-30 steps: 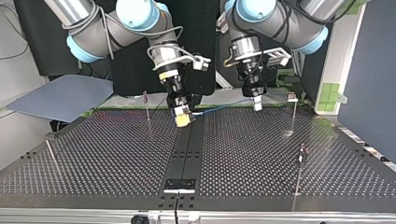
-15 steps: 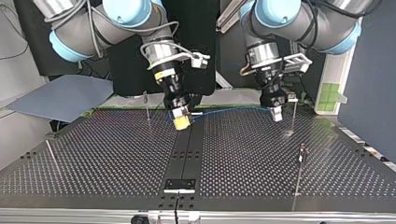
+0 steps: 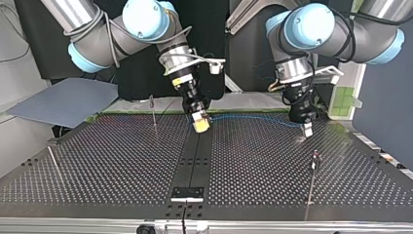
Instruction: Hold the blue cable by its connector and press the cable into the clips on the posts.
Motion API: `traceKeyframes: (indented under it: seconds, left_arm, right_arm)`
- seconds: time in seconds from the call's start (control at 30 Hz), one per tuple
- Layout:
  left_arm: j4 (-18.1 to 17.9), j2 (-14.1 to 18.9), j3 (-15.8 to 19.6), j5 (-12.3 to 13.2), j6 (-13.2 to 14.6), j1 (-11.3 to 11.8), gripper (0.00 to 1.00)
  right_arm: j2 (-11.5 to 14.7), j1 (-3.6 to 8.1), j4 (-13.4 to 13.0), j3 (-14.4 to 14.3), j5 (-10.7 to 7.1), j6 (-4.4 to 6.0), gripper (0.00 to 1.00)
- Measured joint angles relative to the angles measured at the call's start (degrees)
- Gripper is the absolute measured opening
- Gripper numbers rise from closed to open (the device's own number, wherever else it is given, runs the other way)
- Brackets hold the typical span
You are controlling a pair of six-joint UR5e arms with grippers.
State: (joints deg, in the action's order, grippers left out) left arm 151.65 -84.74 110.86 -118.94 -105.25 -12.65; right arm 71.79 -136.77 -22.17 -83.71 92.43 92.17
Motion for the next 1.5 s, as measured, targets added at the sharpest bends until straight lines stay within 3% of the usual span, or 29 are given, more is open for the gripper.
traceKeyframes:
  seconds: [0.43, 0.73, 1.0, 1.5]
  left_arm:
    - [6.5, 0.4, -1.9, 5.6, -1.0, 6.3, 0.00]
    - [10.5, 0.2, -5.8, 9.0, -1.5, 8.2, 0.00]
    - [12.1, -0.3, -8.7, 9.8, -1.7, 9.9, 0.00]
    - [12.6, -2.9, -9.6, 15.8, -2.5, 12.4, 0.00]
  right_arm:
    - [-0.4, -0.03, 0.0, 1.8, -1.10, 0.29, 0.00]
    - [-1.5, -0.11, 0.0, 2.9, -1.28, 0.30, 0.00]
    - [-1.7, 0.09, 0.1, 3.9, -1.43, 0.30, 0.00]
    - [-1.9, 1.10, 0.0, 3.9, -1.45, 0.37, 0.00]
